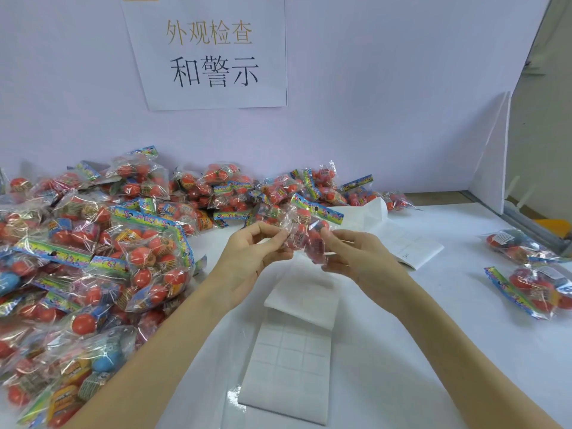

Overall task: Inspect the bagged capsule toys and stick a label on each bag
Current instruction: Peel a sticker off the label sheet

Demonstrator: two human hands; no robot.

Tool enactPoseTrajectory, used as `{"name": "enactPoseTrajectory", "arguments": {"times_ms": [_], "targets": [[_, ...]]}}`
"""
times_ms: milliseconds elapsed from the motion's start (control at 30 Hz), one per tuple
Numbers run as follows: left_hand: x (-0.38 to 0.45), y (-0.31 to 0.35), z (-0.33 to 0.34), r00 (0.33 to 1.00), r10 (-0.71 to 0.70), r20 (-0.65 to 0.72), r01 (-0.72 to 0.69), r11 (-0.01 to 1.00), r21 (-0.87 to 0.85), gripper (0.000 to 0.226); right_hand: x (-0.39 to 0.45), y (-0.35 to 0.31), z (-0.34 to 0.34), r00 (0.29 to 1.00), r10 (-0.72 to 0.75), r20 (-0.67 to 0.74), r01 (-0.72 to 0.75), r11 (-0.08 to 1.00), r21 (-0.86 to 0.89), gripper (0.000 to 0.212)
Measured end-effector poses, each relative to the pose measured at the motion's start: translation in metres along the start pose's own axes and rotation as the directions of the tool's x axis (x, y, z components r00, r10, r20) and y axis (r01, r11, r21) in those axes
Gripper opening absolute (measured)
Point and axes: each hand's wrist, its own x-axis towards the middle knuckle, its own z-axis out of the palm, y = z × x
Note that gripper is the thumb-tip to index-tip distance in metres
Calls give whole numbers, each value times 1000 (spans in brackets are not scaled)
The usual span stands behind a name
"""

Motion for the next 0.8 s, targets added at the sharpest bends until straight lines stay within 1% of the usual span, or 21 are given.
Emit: {"name": "enactPoseTrajectory", "arguments": {"times_ms": [67,133,233,300,367,400,533,567,633,700,767,800], "targets": [[0,-2,2,1000,16,3,-16,1000,11,12,-1,1,0,1000,-1,7,1,1000,-15,33],[0,-2,4,1000,25,3,-25,1000,10,5,-1,1,-1,1000,-2,19,2,1000,9,33],[-1,-2,5,999,39,-9,-39,999,6,5,-1,1,0,997,4,71,-6,1000,26,29],[-1,1,5,999,34,-4,-34,999,10,13,-1,4,1,995,-53,82,57,998,-35,22],[-2,4,4,1000,11,19,-10,1000,-12,22,0,4,2,992,-107,61,112,990,-87,19],[-3,6,3,1000,-5,31,6,999,-31,23,1,4,2,991,-126,47,130,987,-93,18],[-2,7,2,997,-58,58,64,993,-103,11,0,4,2,977,-214,0,213,974,-75,17],[-1,6,3,996,-63,55,70,990,-125,8,1,5,2,971,-238,-9,237,968,-83,19],[-1,5,3,997,-62,44,67,987,-143,8,1,6,4,961,-275,-20,270,953,-136,25],[0,4,2,999,-35,27,37,996,-82,7,1,8,5,955,-295,-11,286,934,-214,33],[-1,4,1,1000,-3,24,3,1000,3,3,0,7,6,959,-282,-2,274,934,-228,36],[-1,4,0,1000,14,18,-15,999,29,8,0,7,6,963,-270,3,264,939,-218,34]]}}
